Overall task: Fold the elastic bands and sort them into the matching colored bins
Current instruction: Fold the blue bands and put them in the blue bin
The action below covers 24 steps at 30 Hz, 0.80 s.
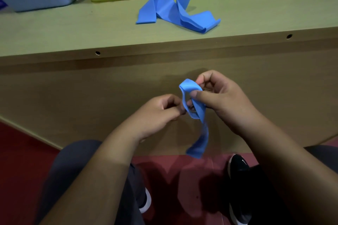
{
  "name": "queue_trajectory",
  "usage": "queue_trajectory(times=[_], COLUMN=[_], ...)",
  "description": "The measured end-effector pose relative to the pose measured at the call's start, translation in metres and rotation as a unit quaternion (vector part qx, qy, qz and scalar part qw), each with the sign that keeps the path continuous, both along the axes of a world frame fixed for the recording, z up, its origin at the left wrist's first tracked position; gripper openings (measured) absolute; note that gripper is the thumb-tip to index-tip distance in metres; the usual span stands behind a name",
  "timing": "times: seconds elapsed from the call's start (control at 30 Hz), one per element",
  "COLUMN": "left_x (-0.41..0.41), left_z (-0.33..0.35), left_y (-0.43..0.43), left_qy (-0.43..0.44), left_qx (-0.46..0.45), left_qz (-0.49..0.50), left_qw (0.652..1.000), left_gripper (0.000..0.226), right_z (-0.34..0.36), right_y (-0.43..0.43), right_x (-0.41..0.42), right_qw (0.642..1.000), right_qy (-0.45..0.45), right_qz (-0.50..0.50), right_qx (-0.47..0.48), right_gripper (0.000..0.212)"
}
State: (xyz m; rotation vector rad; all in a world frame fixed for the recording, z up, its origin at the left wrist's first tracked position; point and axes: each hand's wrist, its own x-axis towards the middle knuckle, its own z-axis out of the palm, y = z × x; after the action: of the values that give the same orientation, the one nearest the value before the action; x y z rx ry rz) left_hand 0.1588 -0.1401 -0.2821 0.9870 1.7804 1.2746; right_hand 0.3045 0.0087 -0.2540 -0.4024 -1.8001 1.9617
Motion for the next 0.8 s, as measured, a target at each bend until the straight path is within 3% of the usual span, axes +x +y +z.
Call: queue_trajectory(times=[0.07,0.13,0.27,0.43,0.53,0.6,0.7,0.8], left_x=[0.000,-0.002,-0.003,-0.002,-0.002,-0.004,-0.011,-0.023], left_z=[0.000,0.002,0.010,0.022,0.027,0.029,0.029,0.026], left_y=[0.003,0.004,0.005,0.002,-0.003,-0.008,-0.015,-0.025], left_qy=[-0.032,-0.068,-0.172,-0.136,-0.146,-0.124,-0.053,0.128], left_qx=[0.005,0.028,0.124,0.160,0.186,0.174,0.111,0.023], left_qz=[0.026,0.051,0.090,0.147,0.150,0.130,0.090,0.047], left_qw=[0.999,0.996,0.973,0.967,0.960,0.968,0.988,0.990], left_gripper=[0.005,0.014,0.009,0.014,0.018,0.016,0.016,0.012], right_z=[-0.002,-0.002,-0.001,0.001,0.003,0.005,0.004,0.000], right_y=[0.004,0.008,0.013,0.018,0.017,0.018,0.020,0.023], right_x=[0.000,0.000,0.001,0.005,0.003,0.002,0.006,0.009], right_qw=[0.999,0.999,0.998,0.991,0.992,0.992,0.977,0.949], right_qy=[-0.011,-0.016,-0.038,-0.096,-0.120,-0.123,-0.184,-0.242], right_qz=[-0.009,-0.013,-0.017,0.003,0.006,0.022,0.031,0.020], right_qx=[0.032,0.035,0.037,0.090,0.046,0.012,0.099,0.200], right_gripper=[0.019,0.020,0.017,0.011,0.027,0.030,0.032,0.051])
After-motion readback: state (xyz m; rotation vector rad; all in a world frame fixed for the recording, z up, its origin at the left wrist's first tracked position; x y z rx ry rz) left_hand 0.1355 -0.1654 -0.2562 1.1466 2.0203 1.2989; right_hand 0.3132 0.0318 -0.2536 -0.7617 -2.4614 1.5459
